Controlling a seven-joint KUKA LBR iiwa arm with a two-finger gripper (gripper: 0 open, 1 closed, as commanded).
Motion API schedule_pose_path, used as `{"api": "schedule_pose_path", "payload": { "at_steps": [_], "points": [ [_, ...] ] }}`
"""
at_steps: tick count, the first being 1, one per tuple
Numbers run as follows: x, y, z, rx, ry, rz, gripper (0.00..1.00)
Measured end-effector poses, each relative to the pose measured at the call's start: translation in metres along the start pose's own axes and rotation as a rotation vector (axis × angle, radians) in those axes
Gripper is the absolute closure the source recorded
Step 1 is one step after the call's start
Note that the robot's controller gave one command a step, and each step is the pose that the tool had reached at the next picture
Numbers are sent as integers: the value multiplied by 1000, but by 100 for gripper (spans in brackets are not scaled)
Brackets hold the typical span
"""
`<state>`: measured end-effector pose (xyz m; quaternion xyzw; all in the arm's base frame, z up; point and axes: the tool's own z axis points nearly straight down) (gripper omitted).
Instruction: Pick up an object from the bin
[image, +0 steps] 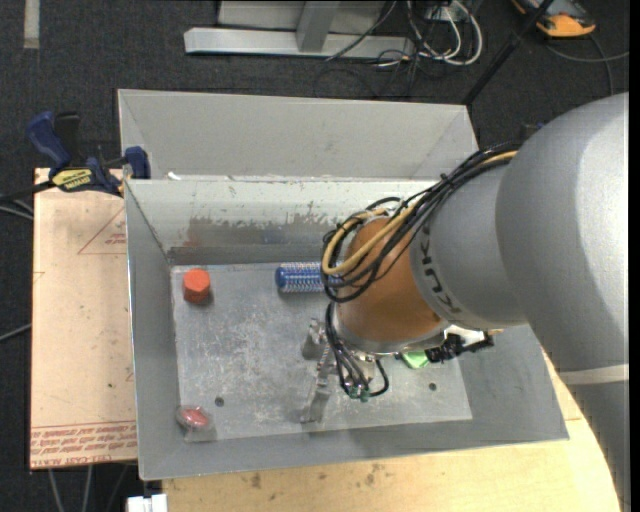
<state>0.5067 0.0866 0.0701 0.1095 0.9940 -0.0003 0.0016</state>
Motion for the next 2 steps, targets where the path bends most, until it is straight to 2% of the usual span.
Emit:
{"api": "schedule_pose_path", "payload": {
  "at_steps": [1,2],
  "points": [
    [2,3,0,-1,2,-6,100],
    [1,3,-21,-2,0,-6,100]
  ]
}}
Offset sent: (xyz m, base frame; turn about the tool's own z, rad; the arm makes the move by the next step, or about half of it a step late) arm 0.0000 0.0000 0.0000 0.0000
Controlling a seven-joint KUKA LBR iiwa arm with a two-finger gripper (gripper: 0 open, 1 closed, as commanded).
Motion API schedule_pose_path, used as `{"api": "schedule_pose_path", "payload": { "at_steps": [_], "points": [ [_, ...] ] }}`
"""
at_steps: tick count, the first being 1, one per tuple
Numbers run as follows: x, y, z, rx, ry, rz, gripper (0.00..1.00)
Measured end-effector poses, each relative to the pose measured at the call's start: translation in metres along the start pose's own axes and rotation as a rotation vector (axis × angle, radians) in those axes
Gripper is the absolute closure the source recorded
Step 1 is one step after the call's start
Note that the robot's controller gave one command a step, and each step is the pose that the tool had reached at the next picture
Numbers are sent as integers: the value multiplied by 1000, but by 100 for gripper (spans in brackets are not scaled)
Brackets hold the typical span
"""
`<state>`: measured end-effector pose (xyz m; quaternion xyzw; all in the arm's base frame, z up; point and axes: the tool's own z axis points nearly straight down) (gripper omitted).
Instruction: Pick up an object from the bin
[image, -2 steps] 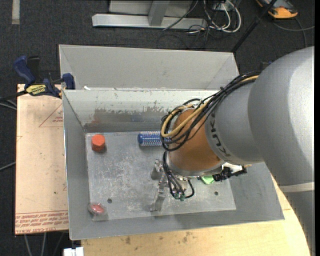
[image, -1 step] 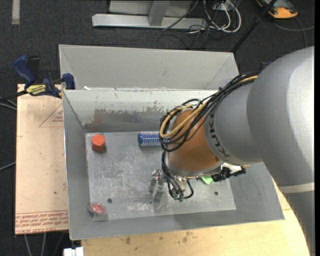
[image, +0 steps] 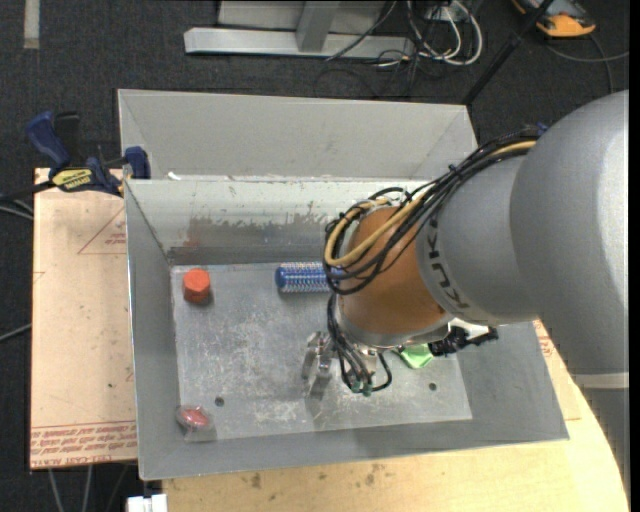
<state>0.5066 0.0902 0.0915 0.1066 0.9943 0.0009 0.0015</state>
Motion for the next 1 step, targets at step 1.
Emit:
{"api": "schedule_pose_path", "payload": {
  "at_steps": [1],
  "points": [
    [-2,1,-64,-1,-4,-2,100]
  ]
}}
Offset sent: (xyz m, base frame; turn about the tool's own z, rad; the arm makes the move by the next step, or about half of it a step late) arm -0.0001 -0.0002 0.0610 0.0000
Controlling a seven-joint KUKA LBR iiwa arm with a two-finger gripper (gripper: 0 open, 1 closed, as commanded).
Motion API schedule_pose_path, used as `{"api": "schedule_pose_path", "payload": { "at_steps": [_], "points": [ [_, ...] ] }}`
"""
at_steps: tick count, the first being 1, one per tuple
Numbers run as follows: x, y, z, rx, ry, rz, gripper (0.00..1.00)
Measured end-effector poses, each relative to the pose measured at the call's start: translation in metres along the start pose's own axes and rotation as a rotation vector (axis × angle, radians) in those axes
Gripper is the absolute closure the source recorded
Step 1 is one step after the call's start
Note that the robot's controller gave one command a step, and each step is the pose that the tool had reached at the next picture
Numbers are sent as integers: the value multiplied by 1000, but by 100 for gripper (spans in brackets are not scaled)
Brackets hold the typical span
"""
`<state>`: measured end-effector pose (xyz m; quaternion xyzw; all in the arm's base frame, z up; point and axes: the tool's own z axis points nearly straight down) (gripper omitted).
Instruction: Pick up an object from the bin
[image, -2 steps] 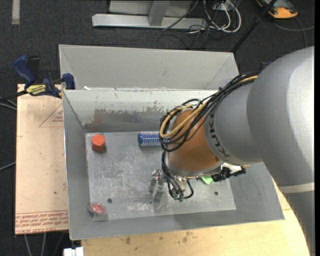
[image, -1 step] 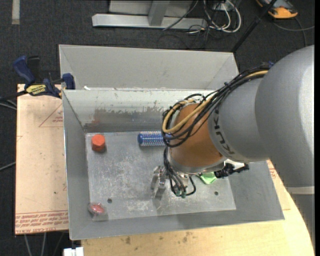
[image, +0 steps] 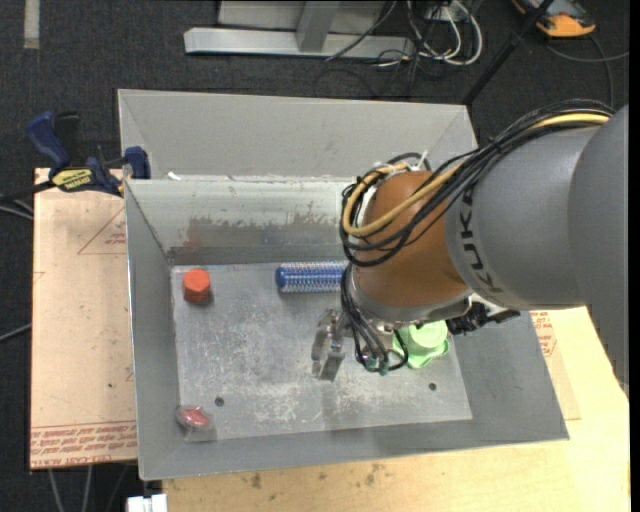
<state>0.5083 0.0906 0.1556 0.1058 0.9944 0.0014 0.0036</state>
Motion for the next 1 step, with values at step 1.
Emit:
{"api": "schedule_pose_path", "payload": {
  "at_steps": [1],
  "points": [
    [-1,1,-8,2,4,-2,100]
  ]
}}
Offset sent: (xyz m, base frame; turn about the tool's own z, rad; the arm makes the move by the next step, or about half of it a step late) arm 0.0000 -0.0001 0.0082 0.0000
